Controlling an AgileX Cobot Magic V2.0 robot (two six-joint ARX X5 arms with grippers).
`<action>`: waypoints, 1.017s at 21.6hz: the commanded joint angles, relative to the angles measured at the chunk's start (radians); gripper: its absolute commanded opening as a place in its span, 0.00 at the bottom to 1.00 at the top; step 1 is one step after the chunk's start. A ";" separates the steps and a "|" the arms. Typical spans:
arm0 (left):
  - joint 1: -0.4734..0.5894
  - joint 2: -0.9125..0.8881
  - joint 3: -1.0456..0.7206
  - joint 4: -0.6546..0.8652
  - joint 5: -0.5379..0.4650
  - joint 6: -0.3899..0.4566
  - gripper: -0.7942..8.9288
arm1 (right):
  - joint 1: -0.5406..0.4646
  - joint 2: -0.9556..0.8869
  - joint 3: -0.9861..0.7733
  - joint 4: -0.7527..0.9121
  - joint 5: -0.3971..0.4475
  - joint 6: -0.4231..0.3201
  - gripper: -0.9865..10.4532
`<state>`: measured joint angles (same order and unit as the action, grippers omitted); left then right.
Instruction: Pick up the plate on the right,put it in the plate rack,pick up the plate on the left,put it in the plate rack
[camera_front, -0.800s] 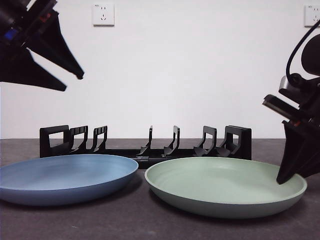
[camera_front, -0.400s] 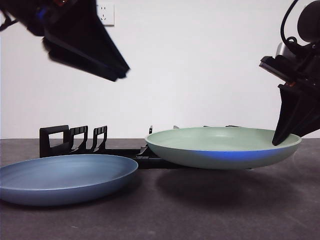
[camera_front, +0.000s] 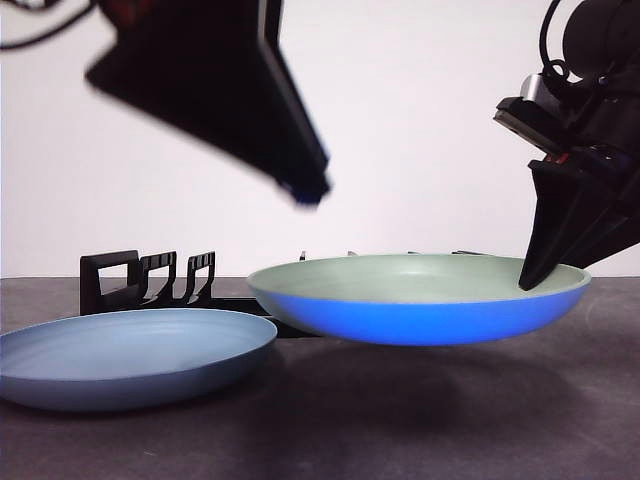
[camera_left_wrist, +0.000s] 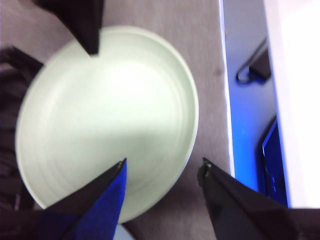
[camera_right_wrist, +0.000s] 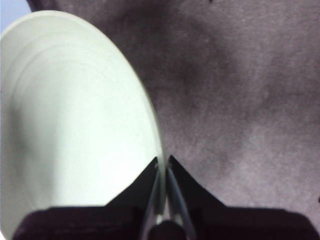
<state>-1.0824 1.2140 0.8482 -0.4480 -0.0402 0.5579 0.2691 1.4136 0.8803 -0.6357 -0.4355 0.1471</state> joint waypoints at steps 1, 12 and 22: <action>0.002 0.040 -0.002 -0.019 0.015 0.021 0.33 | 0.002 0.002 0.005 0.002 -0.009 -0.007 0.08; 0.002 0.218 -0.002 0.091 0.016 0.122 0.17 | 0.002 0.002 0.005 -0.002 -0.012 -0.007 0.08; -0.018 0.220 -0.002 0.139 0.016 0.145 0.07 | 0.000 0.002 0.007 0.012 -0.008 -0.007 0.10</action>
<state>-1.1023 1.4303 0.8482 -0.3229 -0.0109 0.7368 0.2684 1.4136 0.8829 -0.6235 -0.4370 0.1337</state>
